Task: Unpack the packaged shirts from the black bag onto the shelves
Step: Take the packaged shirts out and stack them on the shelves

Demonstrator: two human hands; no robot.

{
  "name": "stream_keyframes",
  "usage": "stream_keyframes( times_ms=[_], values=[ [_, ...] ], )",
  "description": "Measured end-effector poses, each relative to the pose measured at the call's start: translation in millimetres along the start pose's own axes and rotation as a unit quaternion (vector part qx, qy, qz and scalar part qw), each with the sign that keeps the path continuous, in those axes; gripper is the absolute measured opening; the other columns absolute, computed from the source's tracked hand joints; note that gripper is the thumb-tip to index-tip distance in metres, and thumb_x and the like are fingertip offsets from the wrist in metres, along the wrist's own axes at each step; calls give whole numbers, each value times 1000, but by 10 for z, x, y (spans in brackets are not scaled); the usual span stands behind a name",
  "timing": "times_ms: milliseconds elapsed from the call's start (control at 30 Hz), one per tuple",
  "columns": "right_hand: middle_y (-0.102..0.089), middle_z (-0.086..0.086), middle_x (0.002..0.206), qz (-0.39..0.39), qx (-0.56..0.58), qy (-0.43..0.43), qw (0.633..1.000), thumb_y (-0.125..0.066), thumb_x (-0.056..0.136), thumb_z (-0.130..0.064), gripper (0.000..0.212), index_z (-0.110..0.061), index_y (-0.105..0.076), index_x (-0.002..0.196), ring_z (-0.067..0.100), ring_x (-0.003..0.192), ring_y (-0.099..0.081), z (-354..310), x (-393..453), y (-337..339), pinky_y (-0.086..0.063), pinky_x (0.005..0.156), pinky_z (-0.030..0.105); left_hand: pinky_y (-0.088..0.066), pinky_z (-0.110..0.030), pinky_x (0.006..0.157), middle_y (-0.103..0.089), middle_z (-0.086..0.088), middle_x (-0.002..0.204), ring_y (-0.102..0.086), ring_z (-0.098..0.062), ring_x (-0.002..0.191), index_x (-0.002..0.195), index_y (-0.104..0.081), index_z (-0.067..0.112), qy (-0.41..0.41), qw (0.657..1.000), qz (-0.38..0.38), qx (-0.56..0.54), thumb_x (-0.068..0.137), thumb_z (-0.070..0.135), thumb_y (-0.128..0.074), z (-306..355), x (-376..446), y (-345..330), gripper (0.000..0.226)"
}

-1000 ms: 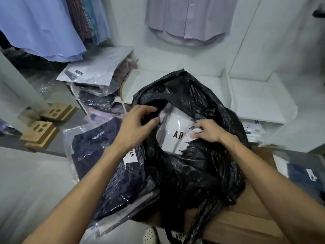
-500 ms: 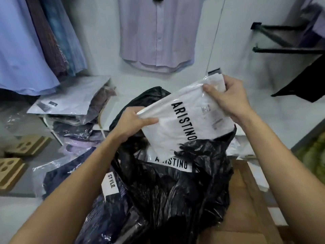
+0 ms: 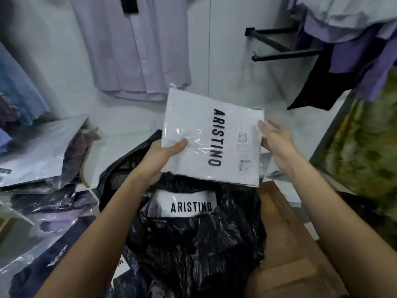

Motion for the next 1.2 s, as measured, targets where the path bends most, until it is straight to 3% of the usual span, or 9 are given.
stream_keyframes(
  times_ms=[167,300,467,633,767,867,967,1067,1200],
  values=[
    [-65,3,112,96,-153,-91,979,-66,88,-65,63,-18,-61,129,19,93,-63,827,-271,538,-55,78,34,-59,-42,89,-76,-7,116,-73,-24,106,124,-66,14,42,993,-53,-92,94,16,-70,-392,72,-724,30],
    [-63,7,126,0,9,-285,958,-49,95,-70,63,-22,-57,134,24,102,-66,1726,-794,516,-58,68,33,-57,-35,93,-73,-7,123,-69,-23,115,135,-58,10,110,978,-115,-137,98,12,-65,-1125,-137,-1526,38],
    [-77,16,105,39,165,-266,949,-65,98,-7,28,0,-65,125,25,86,-77,2132,-862,977,-65,70,40,-57,-36,97,-72,-13,123,-70,-26,114,137,-58,8,269,909,-316,27,89,2,-74,-1963,-781,-1994,51],
    [-67,23,130,-86,79,-267,957,-64,93,0,51,-1,-52,142,41,115,-67,2435,-807,1659,-60,86,46,-57,-36,97,-71,-12,123,-74,-27,105,131,-64,6,329,798,-449,233,94,26,-73,-2085,-951,-1658,43],
    [-73,12,108,-78,-126,-296,944,-74,83,5,36,-1,-66,117,36,101,-68,2664,-814,2045,-60,75,30,-57,-21,79,-79,-4,103,-75,-20,96,106,-77,13,265,838,-353,322,98,21,-64,-1938,-482,-1320,17],
    [-72,8,107,9,-249,-314,916,-81,56,-15,62,-3,-66,116,27,96,-71,2901,-769,2176,-61,85,39,-50,-20,67,-75,2,85,-67,-19,85,84,-76,20,181,870,-215,406,94,12,-66,-1833,12,-911,16],
    [-54,15,130,69,-356,-271,892,-79,77,-19,72,-12,-45,139,37,125,-53,2903,-691,2069,-49,104,42,-54,-38,81,-74,10,93,-69,-20,89,91,-68,35,121,891,-138,415,88,20,-70,-1677,168,-671,15],
    [-35,18,142,72,-456,-220,859,-73,88,-22,76,-16,-31,151,42,134,-33,2824,-667,1870,-36,112,50,-52,-28,94,-75,18,105,-69,-15,106,107,-68,38,88,931,-157,317,85,12,-74,-1462,206,-853,34],
    [-37,17,147,66,-528,-159,832,-68,90,-16,62,-19,-44,148,39,134,-35,2712,-688,1627,-32,115,46,-42,-35,113,-73,11,121,-64,-15,121,122,-69,40,34,889,-212,405,85,27,-64,-1216,464,-1308,39]
  ],
)
Point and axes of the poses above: each hand's wrist, its own x-axis towards the middle knuckle, its own y-axis out of the back of the hand, z = x × y, the point moved 9 cm from there along x, towards the middle knuckle
